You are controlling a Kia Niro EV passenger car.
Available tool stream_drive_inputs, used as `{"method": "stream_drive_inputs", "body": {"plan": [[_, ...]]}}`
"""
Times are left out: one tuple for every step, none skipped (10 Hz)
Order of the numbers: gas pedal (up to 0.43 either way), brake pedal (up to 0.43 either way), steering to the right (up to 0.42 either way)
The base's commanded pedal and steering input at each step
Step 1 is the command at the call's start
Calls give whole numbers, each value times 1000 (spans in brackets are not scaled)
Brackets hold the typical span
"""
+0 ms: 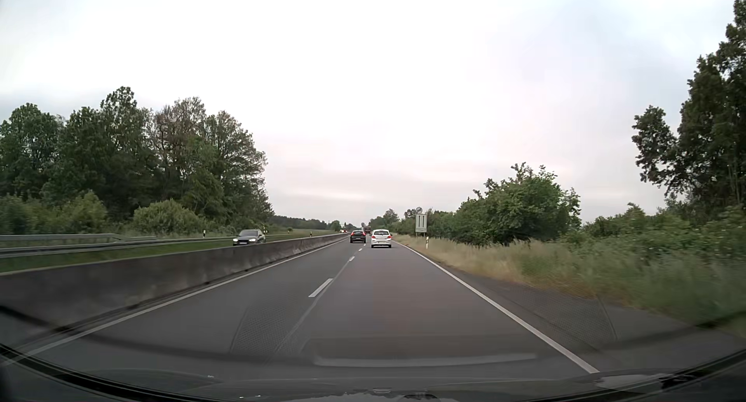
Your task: Follow the waypoints while adhering to traffic rules and regulations
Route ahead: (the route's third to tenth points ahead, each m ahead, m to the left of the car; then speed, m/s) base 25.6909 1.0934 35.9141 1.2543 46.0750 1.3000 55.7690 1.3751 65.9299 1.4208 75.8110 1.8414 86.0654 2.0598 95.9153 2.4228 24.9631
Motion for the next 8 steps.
{"method": "stream_drive_inputs", "body": {"plan": [[370,0,-4],[370,0,-4],[370,0,-3],[370,0,-3],[358,0,-3],[339,0,-3],[299,0,-3],[209,0,-3]]}}
